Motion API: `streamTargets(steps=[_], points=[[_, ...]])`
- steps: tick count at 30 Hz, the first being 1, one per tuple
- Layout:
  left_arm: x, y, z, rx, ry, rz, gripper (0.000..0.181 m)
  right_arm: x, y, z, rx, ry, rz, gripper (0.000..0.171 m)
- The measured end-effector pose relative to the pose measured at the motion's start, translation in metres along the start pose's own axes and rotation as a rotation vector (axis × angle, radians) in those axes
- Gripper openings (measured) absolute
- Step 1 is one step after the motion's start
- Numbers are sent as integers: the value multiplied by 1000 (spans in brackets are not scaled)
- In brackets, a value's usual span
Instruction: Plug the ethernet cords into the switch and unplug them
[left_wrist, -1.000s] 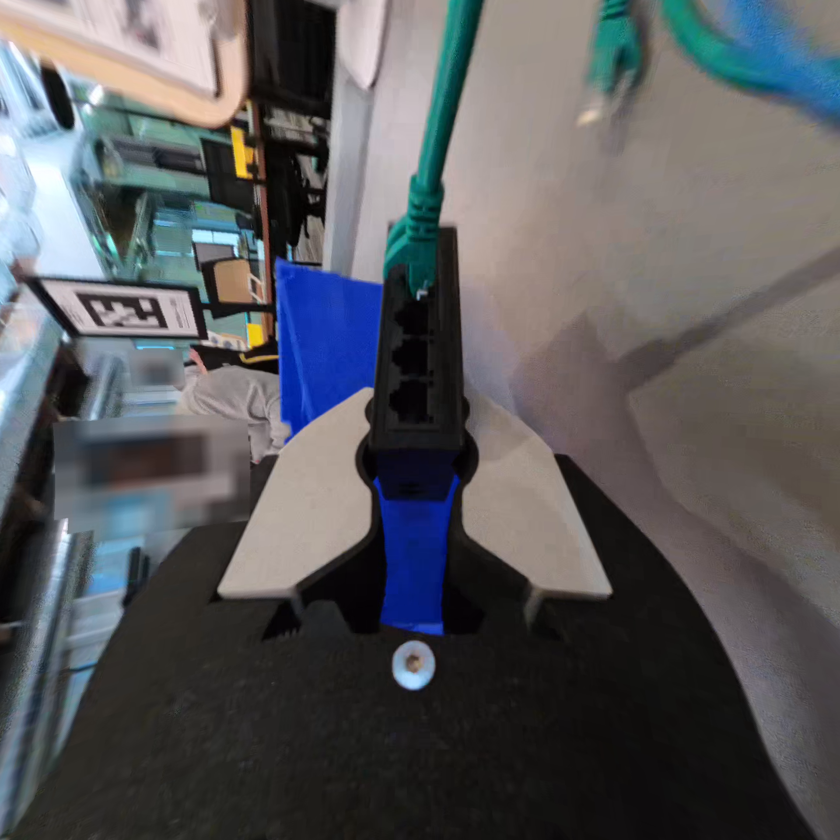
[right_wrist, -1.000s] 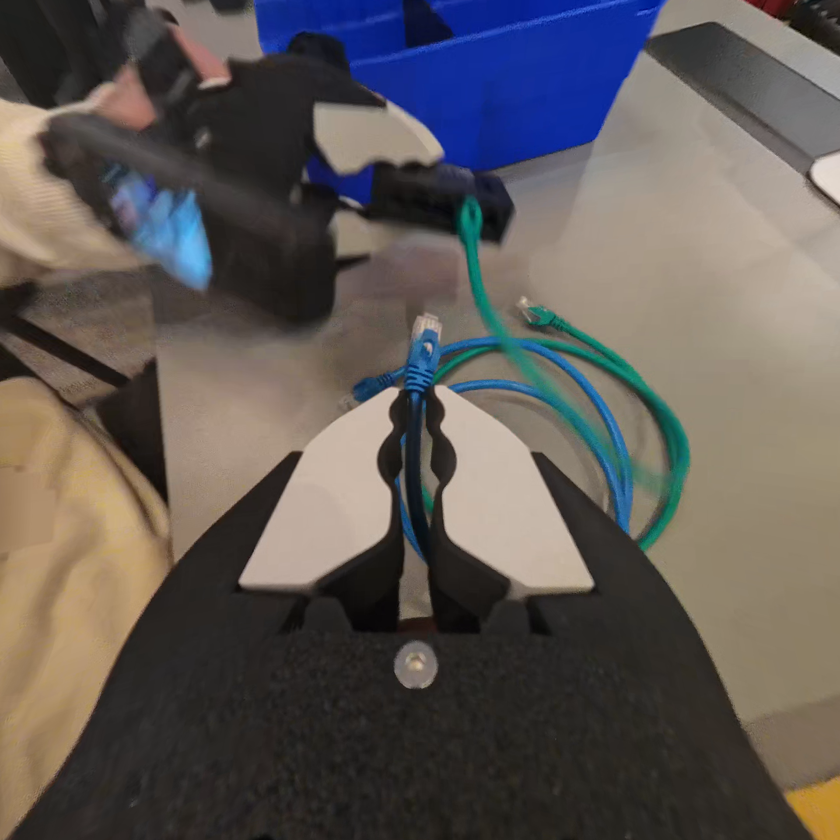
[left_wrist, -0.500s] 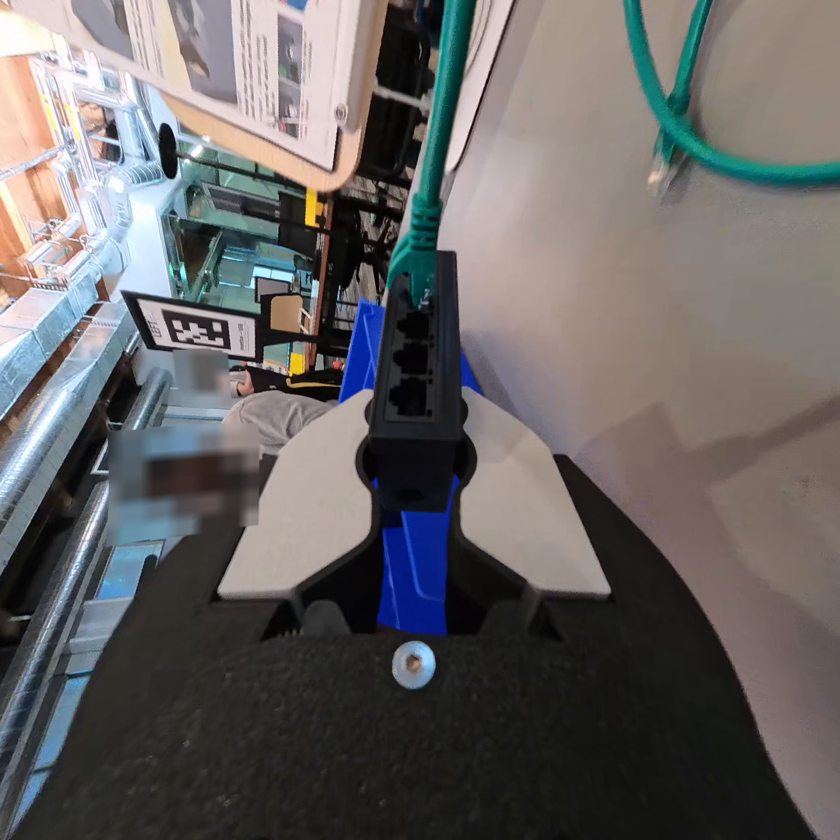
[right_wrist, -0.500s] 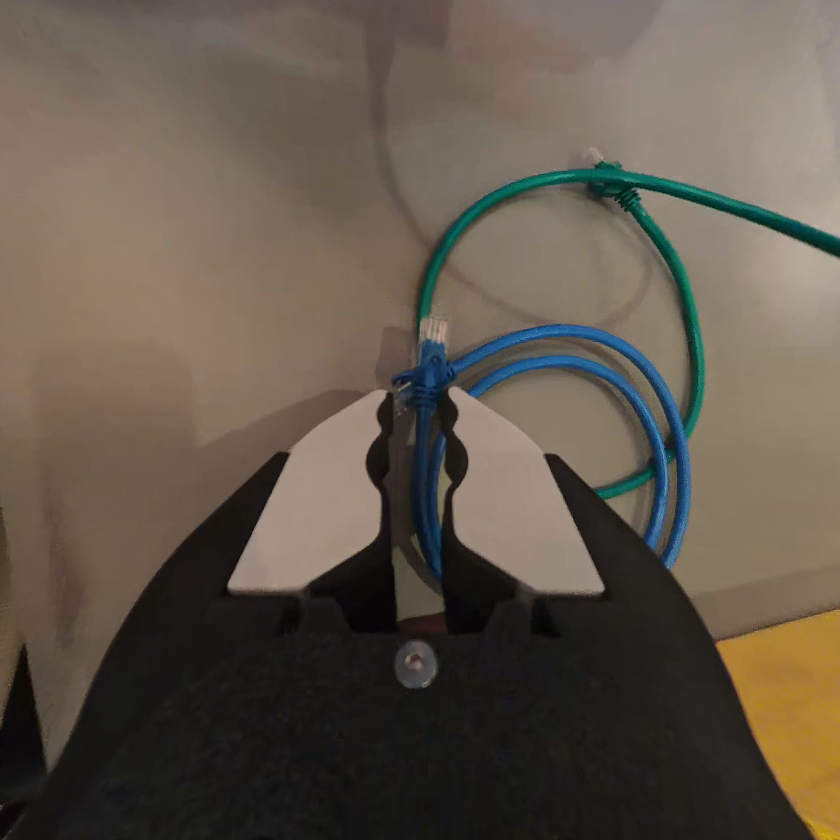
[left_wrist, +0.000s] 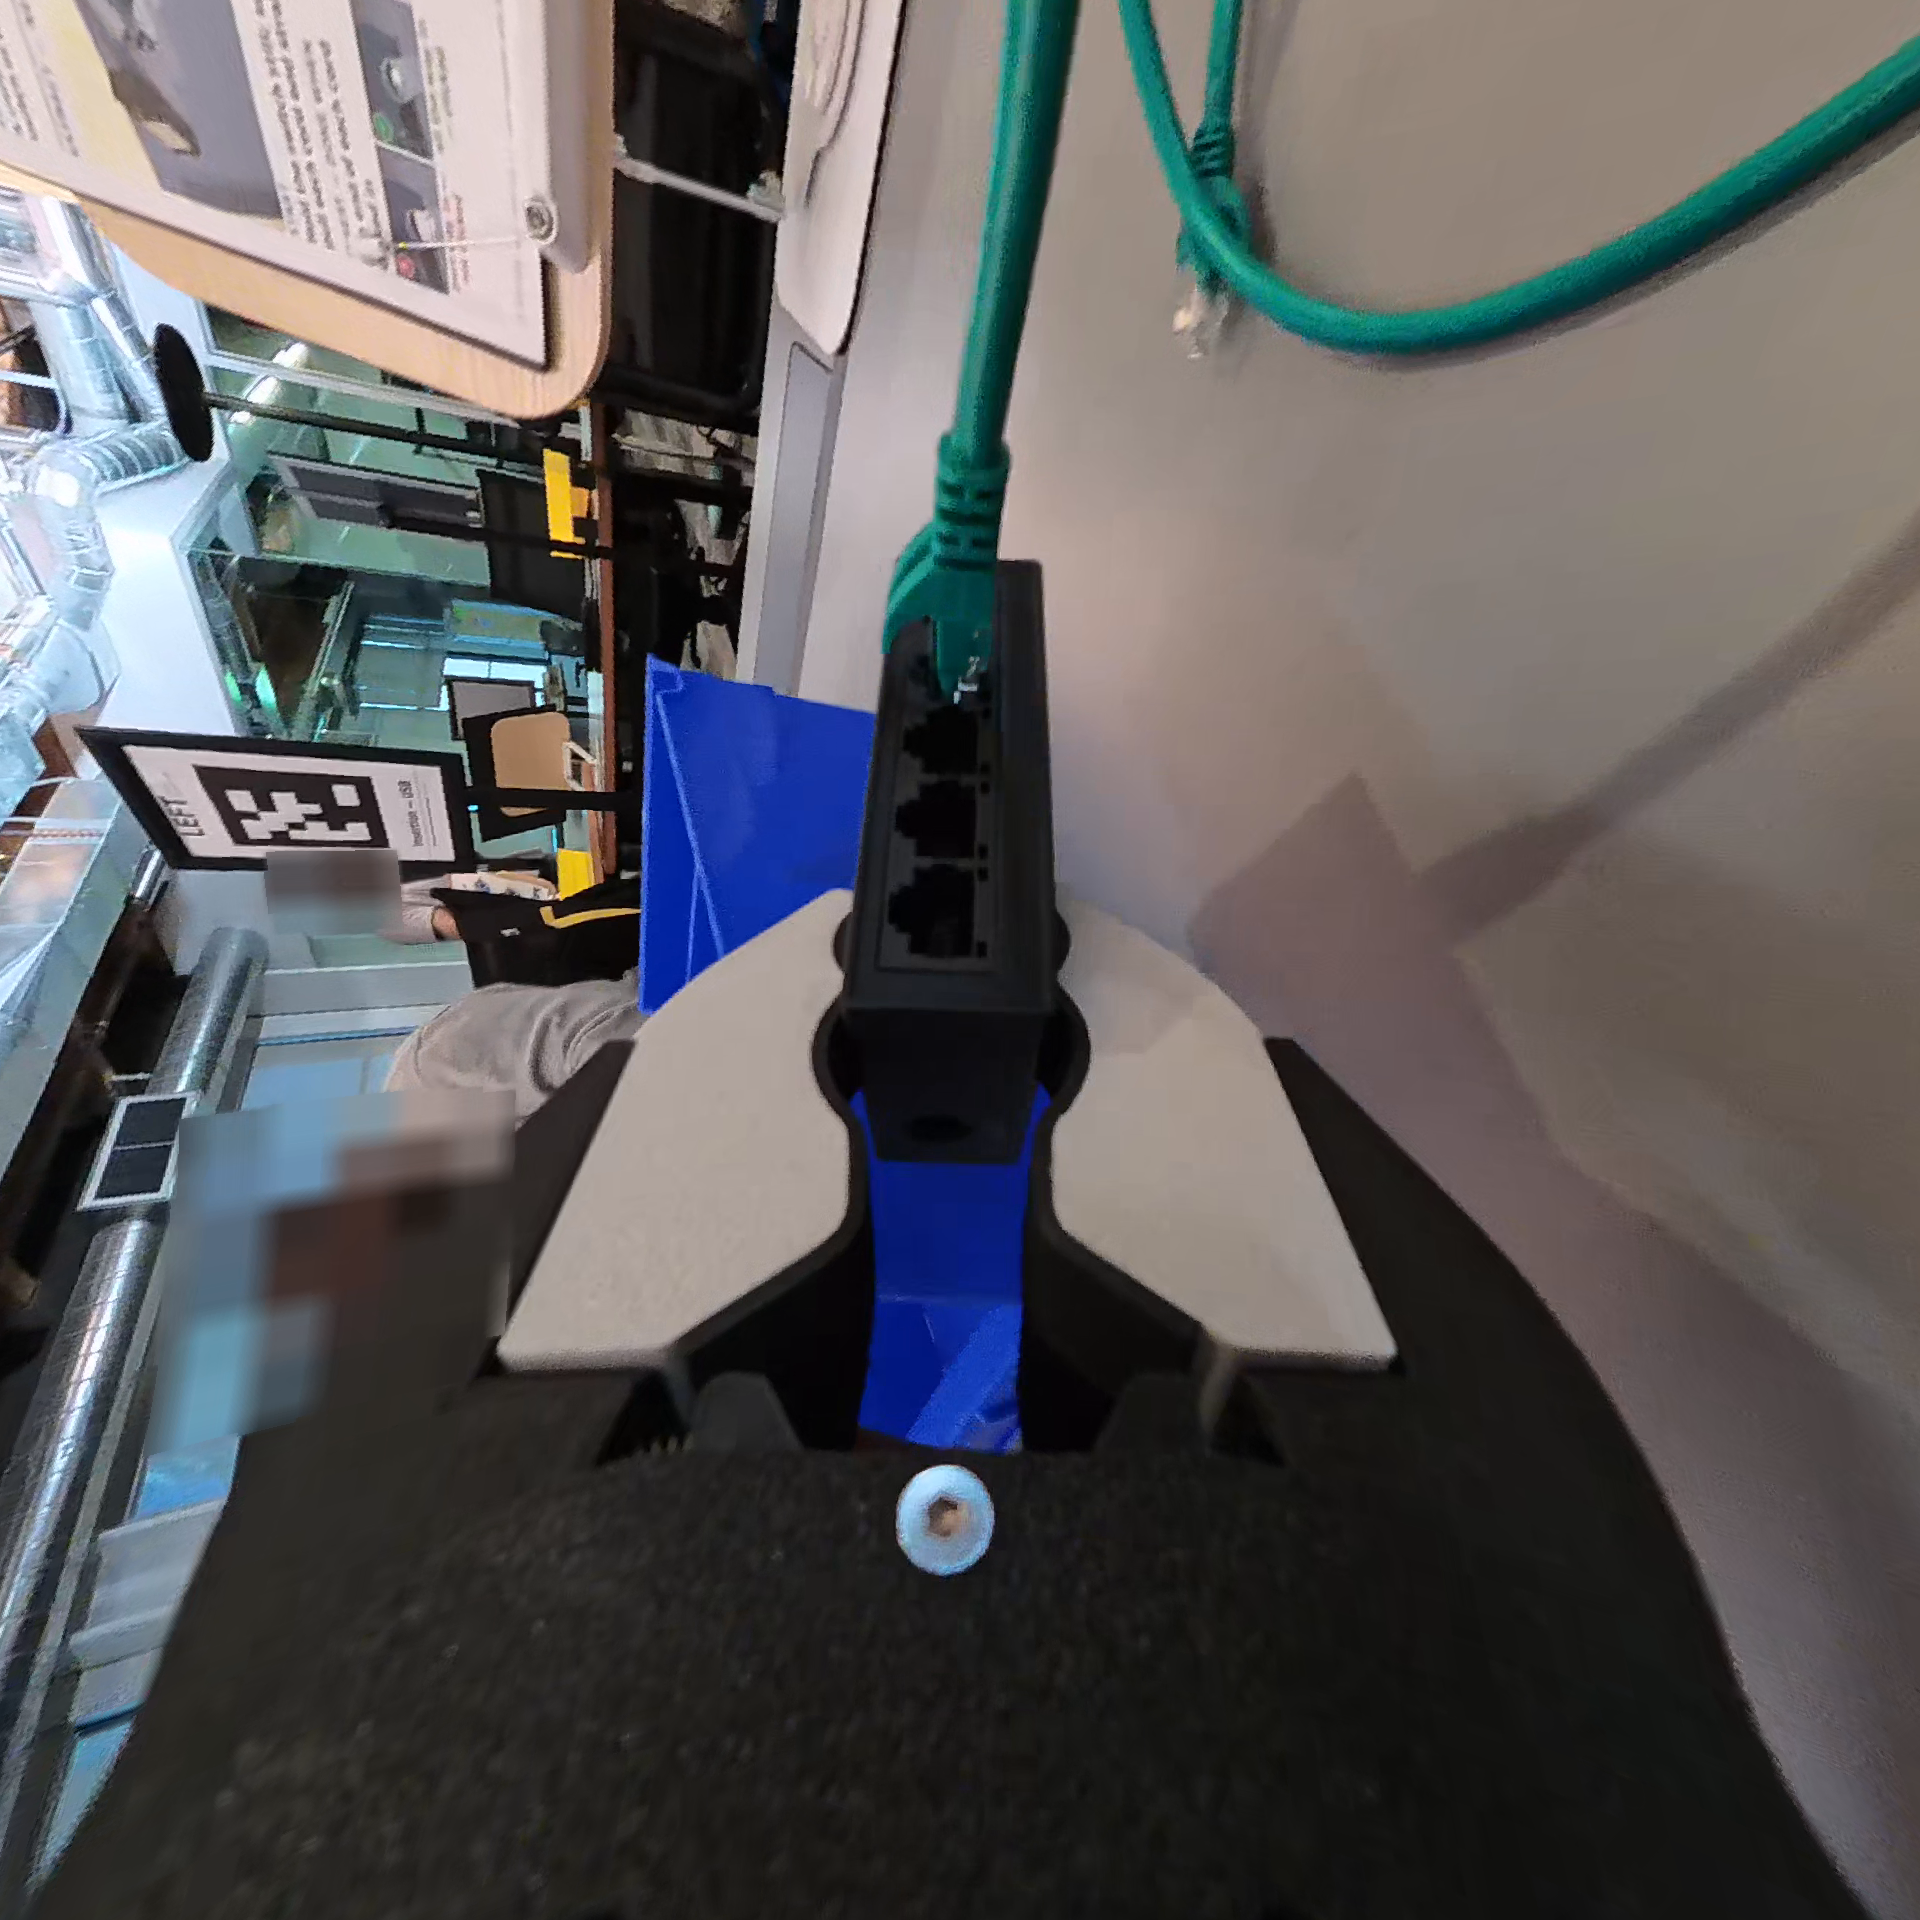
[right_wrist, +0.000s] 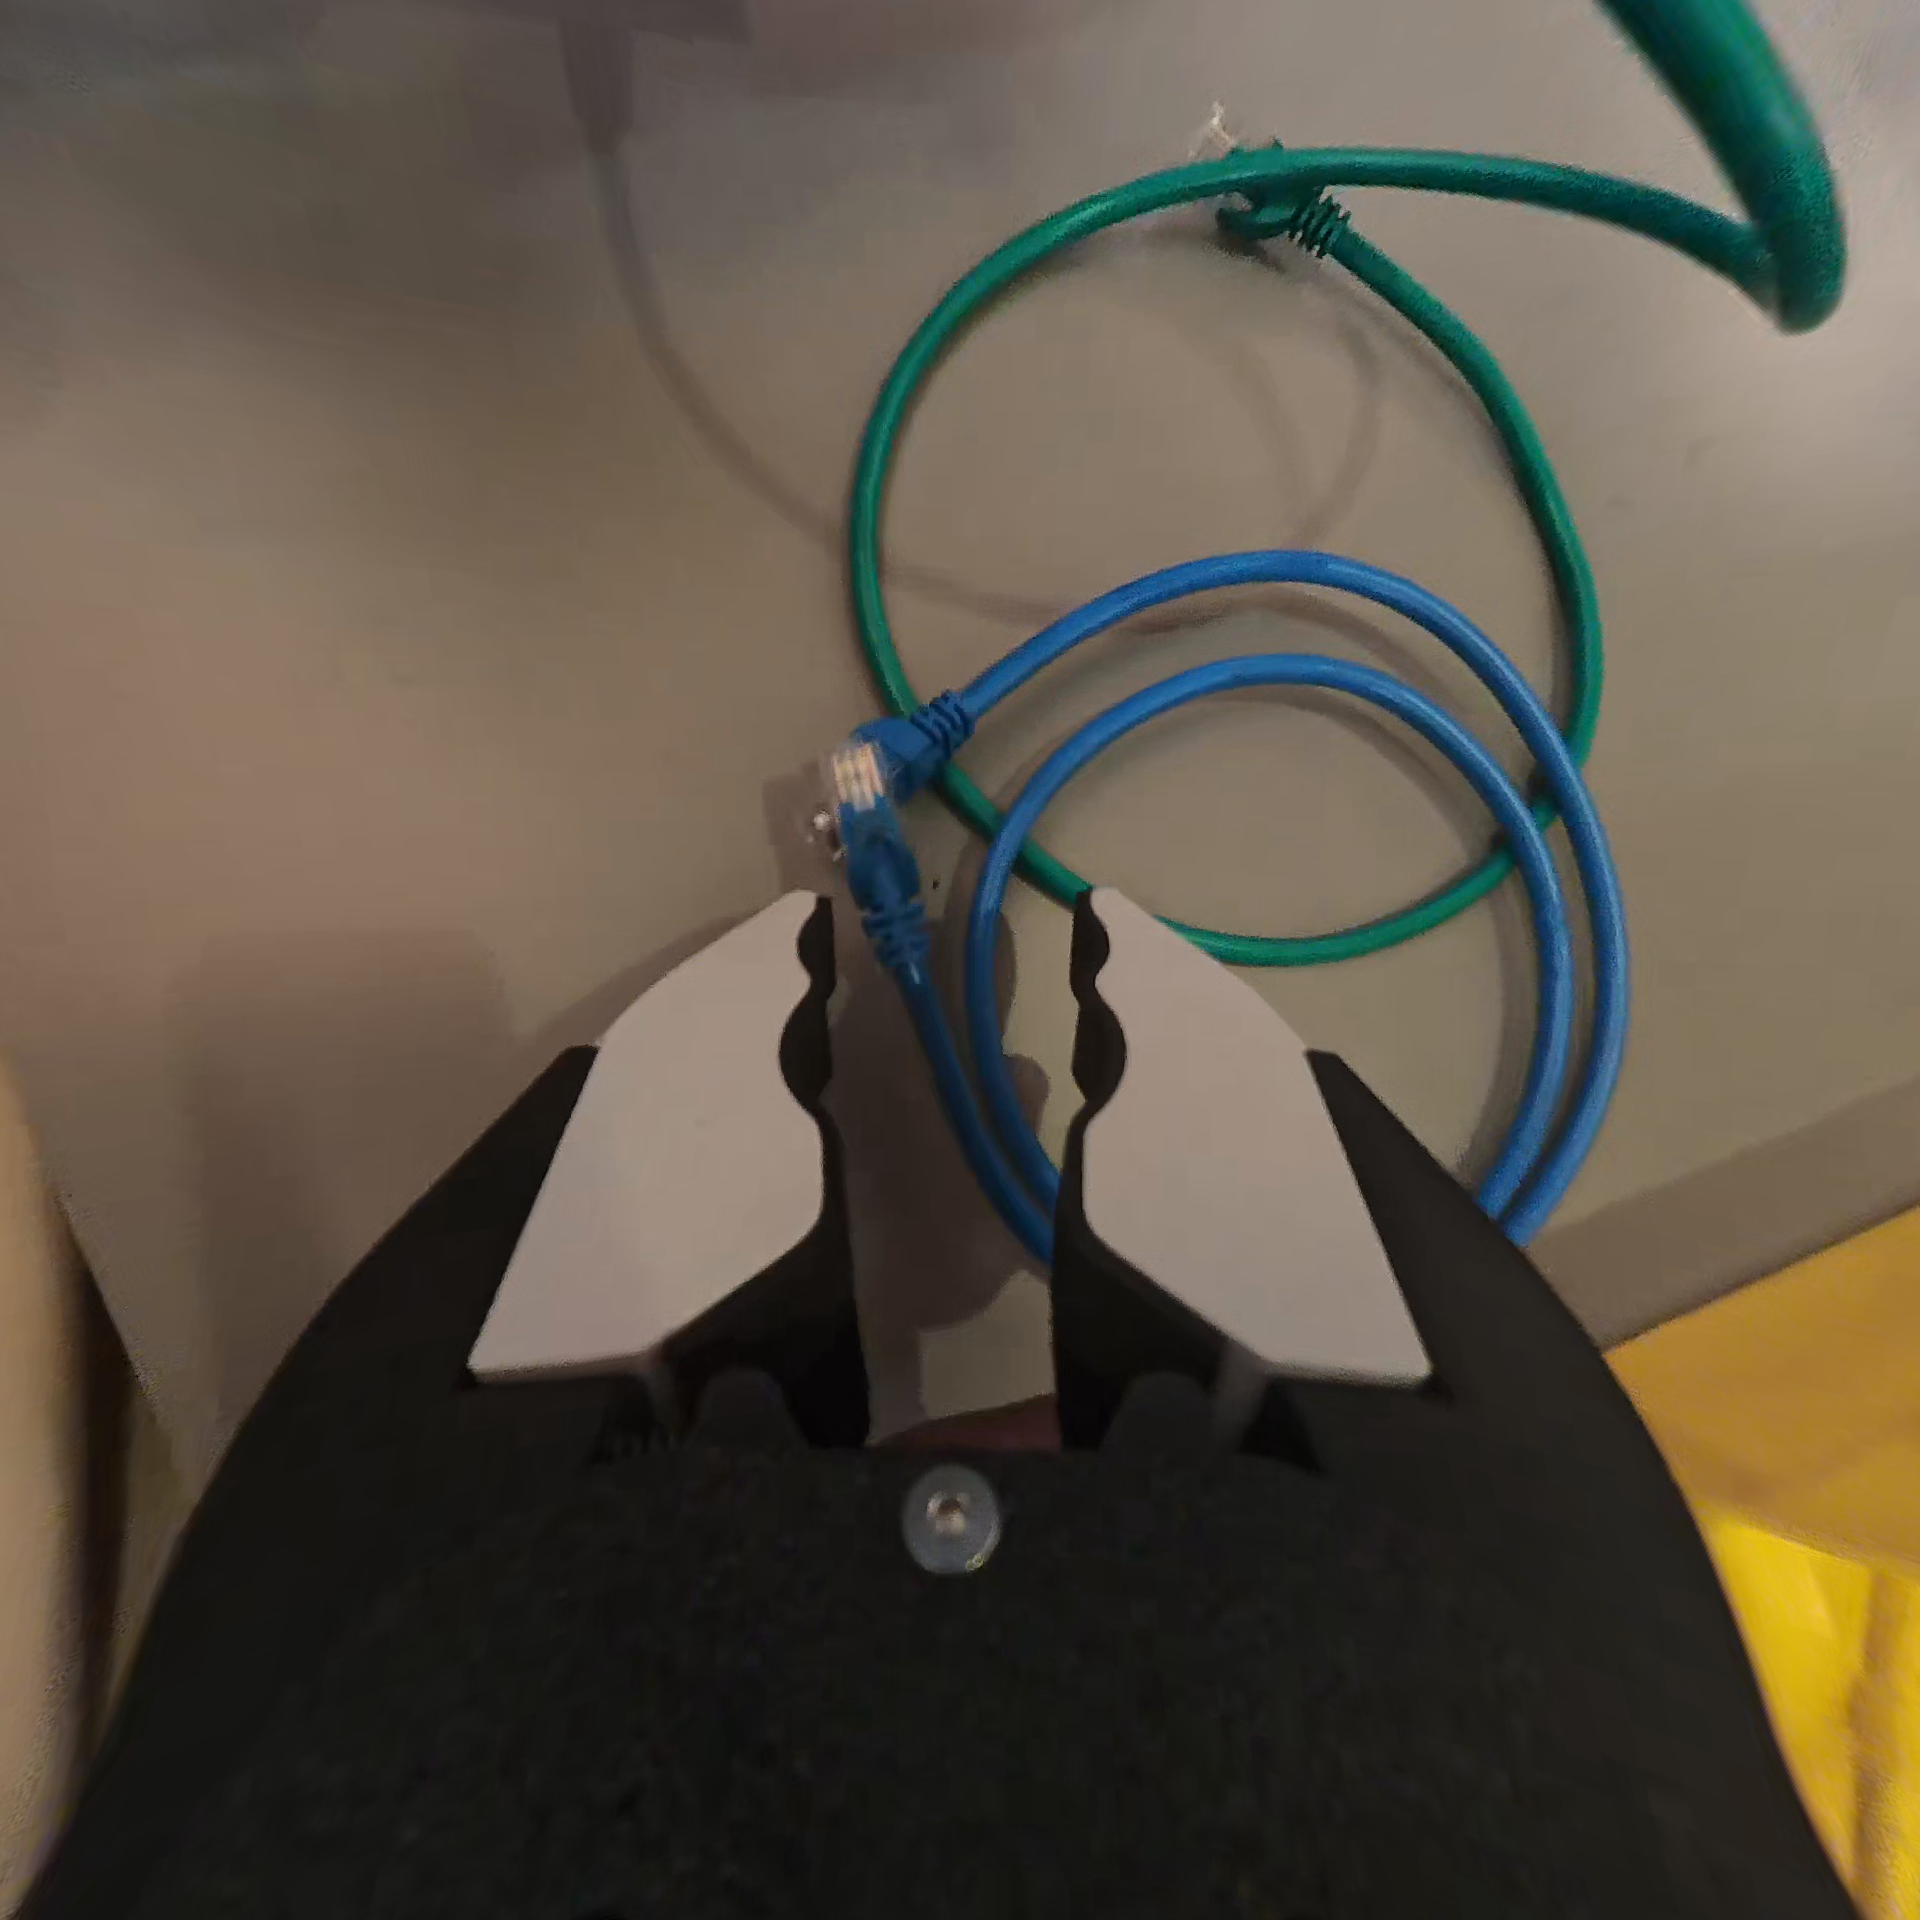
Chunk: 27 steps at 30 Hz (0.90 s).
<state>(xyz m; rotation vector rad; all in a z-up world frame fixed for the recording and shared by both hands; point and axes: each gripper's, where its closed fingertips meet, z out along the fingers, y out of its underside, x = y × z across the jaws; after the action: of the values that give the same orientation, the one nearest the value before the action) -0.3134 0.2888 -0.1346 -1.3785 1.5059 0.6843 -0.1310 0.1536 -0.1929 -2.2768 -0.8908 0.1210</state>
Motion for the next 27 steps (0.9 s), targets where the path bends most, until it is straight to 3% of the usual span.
streamTargets(steps=[3, 9, 14, 17, 20, 24, 27], points=[[6, -3, -1, 10, 30, 3, 29, 3, -4, 9, 12, -30, 205, 45], [14, -3, -1, 9, 66, 6, 29, -6, -10, 20, 45, 4, 530, 71], [20, -6, -1, 20, 91, 5, 29, -13, -34, 10, 132, 124, 520, 74], [22, -7, -1, 20, 104, 6, 29, -6, -23, 18, 50, 247, 525, 75], [22, -7, -2, 21, 107, 6, 29, -10, -6, 30, -36, 313, 534, 66], [21, -6, -1, 17, 110, 0, 29, -10, -7, 29, -1, 289, 544, 23], [21, -5, 0, 15, 114, -1, 29, -11, -5, 28, 5, 264, 530, 19]])
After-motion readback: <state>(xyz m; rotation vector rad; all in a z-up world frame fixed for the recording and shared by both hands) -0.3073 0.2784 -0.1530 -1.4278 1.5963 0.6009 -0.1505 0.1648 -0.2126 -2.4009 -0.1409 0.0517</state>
